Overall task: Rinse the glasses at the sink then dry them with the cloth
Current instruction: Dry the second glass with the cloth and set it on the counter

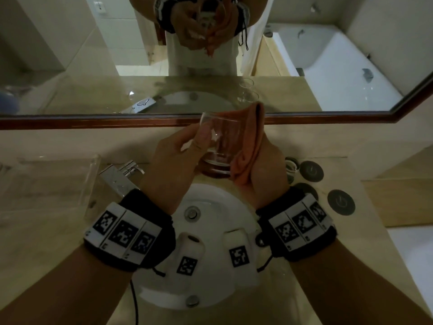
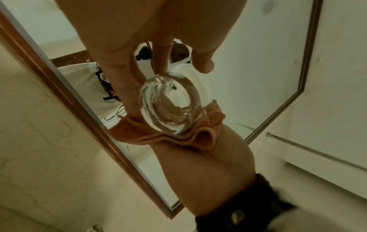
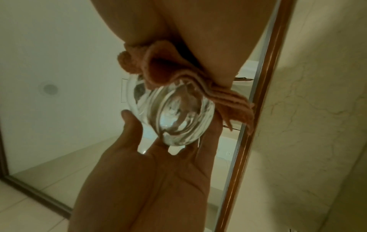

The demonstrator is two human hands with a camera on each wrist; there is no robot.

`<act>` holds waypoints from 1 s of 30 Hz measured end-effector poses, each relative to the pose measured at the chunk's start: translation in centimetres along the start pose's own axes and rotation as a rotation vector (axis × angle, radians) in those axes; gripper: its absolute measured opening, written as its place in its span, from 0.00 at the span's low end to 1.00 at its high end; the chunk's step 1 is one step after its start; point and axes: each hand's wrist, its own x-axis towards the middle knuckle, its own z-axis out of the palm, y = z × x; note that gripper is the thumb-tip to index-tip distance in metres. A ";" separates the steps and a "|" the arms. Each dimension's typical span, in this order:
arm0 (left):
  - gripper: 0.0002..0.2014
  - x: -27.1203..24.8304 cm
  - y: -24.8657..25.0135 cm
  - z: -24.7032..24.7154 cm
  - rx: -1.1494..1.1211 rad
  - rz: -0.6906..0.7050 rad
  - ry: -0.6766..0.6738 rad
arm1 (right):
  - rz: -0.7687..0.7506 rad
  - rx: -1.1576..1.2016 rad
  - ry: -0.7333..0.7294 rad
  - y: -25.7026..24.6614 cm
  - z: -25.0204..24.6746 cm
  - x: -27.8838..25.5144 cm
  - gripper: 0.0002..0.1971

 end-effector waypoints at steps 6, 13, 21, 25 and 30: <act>0.07 0.2 -0.2 0.9 0.067 0.012 0.085 | -0.150 -0.043 0.051 1.7 1.1 0.7 0.30; 0.28 0.3 0.2 0.5 -0.027 -0.083 0.062 | -0.102 -0.137 -0.054 1.8 0.0 1.5 0.28; 0.16 0.4 0.3 0.6 -0.064 -0.077 -0.003 | -0.038 0.048 -0.072 0.9 -0.8 1.8 0.27; 0.15 0.3 0.3 1.0 -0.010 -0.024 0.081 | -0.112 -0.007 -0.056 1.4 0.1 1.4 0.28; 0.26 0.1 0.1 0.7 0.064 0.003 0.029 | -0.126 -0.076 -0.108 1.1 -1.0 1.4 0.25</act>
